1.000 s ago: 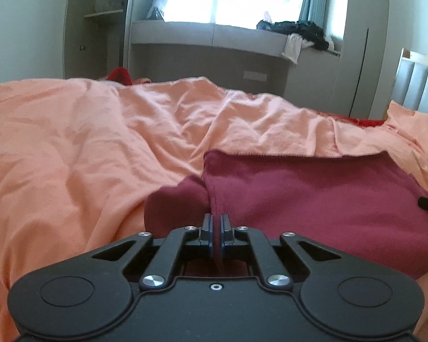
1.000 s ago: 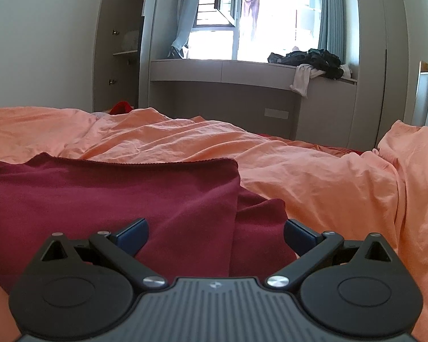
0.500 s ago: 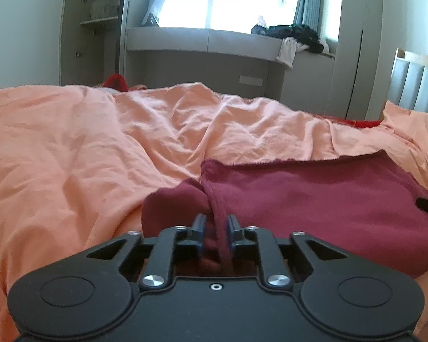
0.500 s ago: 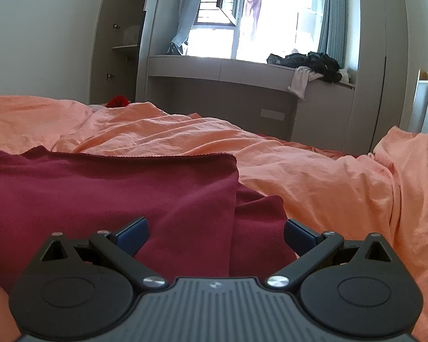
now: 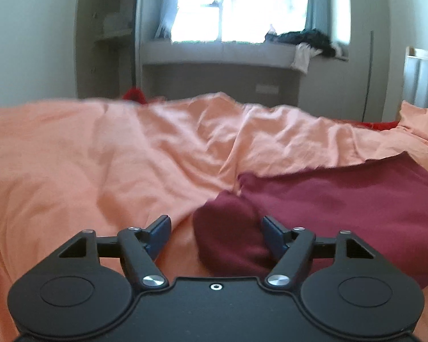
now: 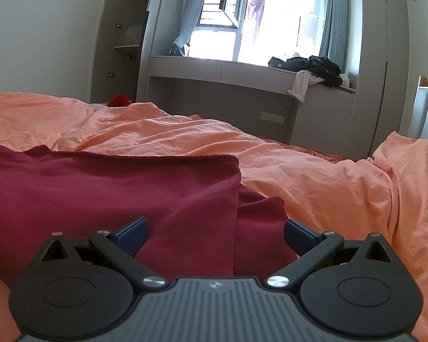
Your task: Fold small clothes
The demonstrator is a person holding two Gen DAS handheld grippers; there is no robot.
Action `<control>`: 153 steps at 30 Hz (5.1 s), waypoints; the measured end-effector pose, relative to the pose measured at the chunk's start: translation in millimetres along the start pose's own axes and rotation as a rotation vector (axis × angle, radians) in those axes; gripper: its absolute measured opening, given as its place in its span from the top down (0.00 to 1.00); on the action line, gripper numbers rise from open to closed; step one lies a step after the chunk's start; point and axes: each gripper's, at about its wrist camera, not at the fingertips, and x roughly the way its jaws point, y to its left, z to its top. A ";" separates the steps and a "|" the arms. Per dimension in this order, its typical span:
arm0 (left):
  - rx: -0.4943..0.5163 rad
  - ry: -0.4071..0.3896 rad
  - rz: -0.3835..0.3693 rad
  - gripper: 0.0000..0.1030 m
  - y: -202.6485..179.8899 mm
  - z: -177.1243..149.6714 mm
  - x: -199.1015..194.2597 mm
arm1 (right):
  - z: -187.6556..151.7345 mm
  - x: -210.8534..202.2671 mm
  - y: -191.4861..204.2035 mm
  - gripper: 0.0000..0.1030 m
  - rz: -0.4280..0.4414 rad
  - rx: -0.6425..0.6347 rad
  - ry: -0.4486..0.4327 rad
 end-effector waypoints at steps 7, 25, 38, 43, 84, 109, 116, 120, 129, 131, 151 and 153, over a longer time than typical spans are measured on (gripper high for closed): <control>-0.088 0.021 -0.076 0.88 8.4 2.1 -0.9 | -0.2 -1.2 1.0 0.00 0.010 -0.008 -0.004; -0.244 0.024 0.013 0.36 9.7 -3.8 -36.7 | -4.7 -22.0 18.6 0.00 -0.001 -0.068 -0.063; -0.263 -0.074 0.029 0.01 -28.6 -45.0 -96.6 | -11.8 -51.3 41.6 0.00 0.035 0.004 -0.192; -0.291 -0.050 -0.023 0.01 -47.2 -62.3 -98.6 | -15.7 -54.0 65.0 0.00 0.074 -0.032 -0.220; -0.407 -0.005 -0.048 0.01 -79.6 -61.8 -26.4 | -45.9 -28.3 131.9 0.00 0.021 -0.092 -0.249; -0.431 -0.067 0.097 0.24 -89.7 -39.8 -19.1 | -40.3 -27.4 128.0 0.00 0.024 -0.076 -0.219; -0.386 -0.064 0.127 0.49 -93.8 -33.3 -19.4 | -36.0 -25.5 127.3 0.00 0.028 -0.072 -0.203; -0.380 -0.062 0.114 0.58 -94.4 -31.2 -19.7 | -35.8 -25.4 126.9 0.00 0.029 -0.072 -0.202; -0.310 -0.116 0.028 0.80 -103.7 -10.6 -21.9 | -29.5 -26.4 123.3 0.00 0.057 -0.081 -0.177; -0.282 -0.139 0.010 0.81 -110.9 -1.3 -24.2 | -24.9 -28.9 119.7 0.00 0.076 -0.096 -0.168; 0.201 -0.165 -0.376 0.82 -287.8 21.6 -35.8 | 8.4 -50.3 -50.7 0.00 -0.200 0.287 -0.110; 0.255 -0.129 -0.386 0.82 -301.4 3.0 -32.9 | 4.1 -51.5 -73.7 0.00 -0.183 0.362 -0.083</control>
